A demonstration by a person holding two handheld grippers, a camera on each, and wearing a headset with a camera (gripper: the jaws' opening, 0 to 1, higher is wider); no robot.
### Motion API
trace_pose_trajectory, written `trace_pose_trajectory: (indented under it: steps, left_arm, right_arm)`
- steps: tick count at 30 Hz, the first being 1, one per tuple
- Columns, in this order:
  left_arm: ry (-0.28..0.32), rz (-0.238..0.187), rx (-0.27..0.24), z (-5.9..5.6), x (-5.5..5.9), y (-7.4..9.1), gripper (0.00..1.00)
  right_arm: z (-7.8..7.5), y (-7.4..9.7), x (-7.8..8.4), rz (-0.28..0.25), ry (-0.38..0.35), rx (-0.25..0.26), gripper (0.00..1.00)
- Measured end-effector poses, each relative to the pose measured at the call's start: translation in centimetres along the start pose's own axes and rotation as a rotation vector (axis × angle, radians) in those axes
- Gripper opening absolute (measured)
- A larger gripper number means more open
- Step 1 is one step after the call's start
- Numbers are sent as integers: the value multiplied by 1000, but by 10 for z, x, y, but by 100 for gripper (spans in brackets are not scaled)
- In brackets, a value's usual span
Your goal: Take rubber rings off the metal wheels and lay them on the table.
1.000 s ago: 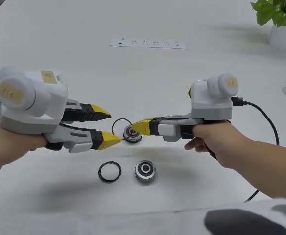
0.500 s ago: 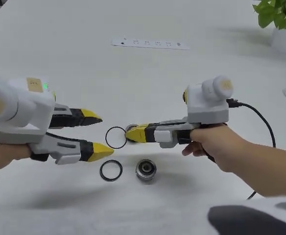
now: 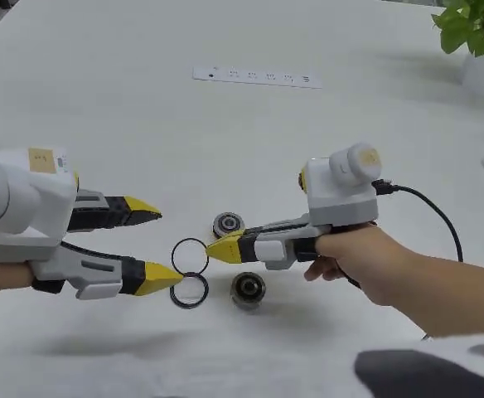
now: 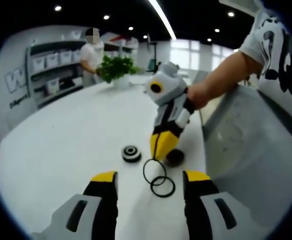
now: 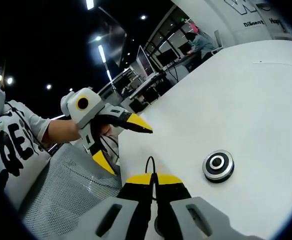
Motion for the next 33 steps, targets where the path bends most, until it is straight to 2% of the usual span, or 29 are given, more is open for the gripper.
trace_pose_trajectory:
  steps: [12,23,33]
  left_arm:
    - [25,7,-4,1,9,2,54]
    - [37,10,-13,6,15,2,53]
    - [44,19,-15,7,17,1,53]
  right_arm:
    - [2,-8,11,60,-14,-48,0]
    - [0,-12,20,103,-23,-40,0]
    - [-2,-11,20,85,-34,-29,0]
Point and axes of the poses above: the centre of the closed fingertips' face, and the gripper's own axes: y roughly backward along the fingers, z roughly to its left, x roughly out of its underside, the point moved 10 cm from there along y, roughly backward along the fingers, and after that the axes turned 13 degrees about y, right-handed, at the moved point
